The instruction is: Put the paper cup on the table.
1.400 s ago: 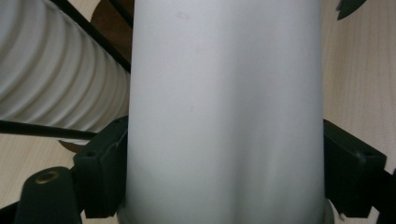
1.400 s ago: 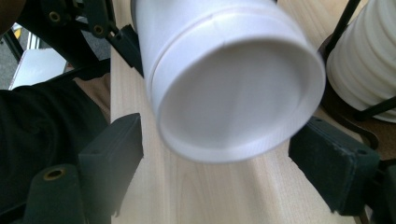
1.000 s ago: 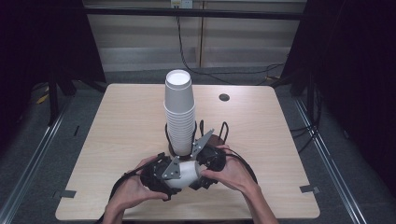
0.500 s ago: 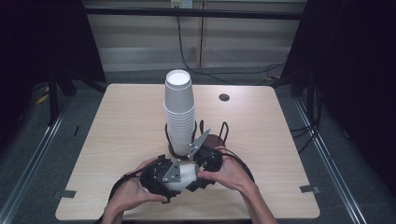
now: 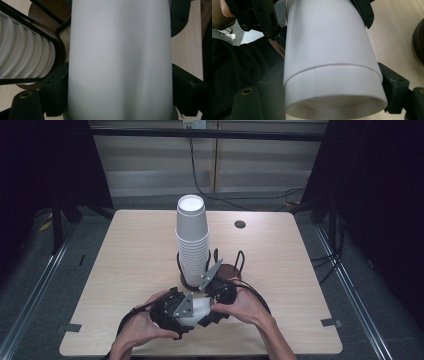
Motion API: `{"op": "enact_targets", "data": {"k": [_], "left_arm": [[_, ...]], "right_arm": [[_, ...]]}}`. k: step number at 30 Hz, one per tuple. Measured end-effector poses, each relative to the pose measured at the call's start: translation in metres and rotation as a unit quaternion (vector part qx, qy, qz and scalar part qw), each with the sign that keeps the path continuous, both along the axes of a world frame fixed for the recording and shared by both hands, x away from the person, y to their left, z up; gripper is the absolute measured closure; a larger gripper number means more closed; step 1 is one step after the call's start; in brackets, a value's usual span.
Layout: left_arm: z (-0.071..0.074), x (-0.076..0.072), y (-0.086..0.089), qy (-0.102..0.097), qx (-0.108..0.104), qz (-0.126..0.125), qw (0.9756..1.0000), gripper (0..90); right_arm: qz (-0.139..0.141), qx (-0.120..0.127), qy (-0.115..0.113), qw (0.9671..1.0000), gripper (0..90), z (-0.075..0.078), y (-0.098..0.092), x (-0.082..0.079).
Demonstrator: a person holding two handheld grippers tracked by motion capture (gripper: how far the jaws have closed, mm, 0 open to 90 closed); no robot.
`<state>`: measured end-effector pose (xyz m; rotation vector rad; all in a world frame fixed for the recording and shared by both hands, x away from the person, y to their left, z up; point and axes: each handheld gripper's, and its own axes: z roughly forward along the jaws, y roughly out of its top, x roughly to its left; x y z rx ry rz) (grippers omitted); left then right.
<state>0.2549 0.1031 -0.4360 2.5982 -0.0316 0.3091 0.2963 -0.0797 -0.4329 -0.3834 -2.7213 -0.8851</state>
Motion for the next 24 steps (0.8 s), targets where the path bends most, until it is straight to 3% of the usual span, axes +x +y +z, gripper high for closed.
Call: {"op": "enact_targets", "data": {"k": [5,13,15,24], "left_arm": [[0.000,0.002,-0.001,0.005,-0.015,0.002,0.9999,15.6],[0.003,0.003,0.003,0.005,-0.039,0.004,0.9992,13.8],[0.004,0.003,0.006,0.007,-0.056,0.002,0.9984,13.6],[0.004,0.004,0.013,0.003,-0.081,-0.005,0.9967,13.5]], "right_arm": [[0.000,0.004,0.004,1.0000,23.1,0.000,-0.003,0.002],[-0.003,0.004,-0.010,0.9999,23.6,0.008,-0.003,0.002],[0.000,0.004,-0.013,0.9999,23.6,0.009,-0.003,0.002],[-0.002,0.005,-0.011,0.9999,23.8,0.009,-0.003,0.001]]}}
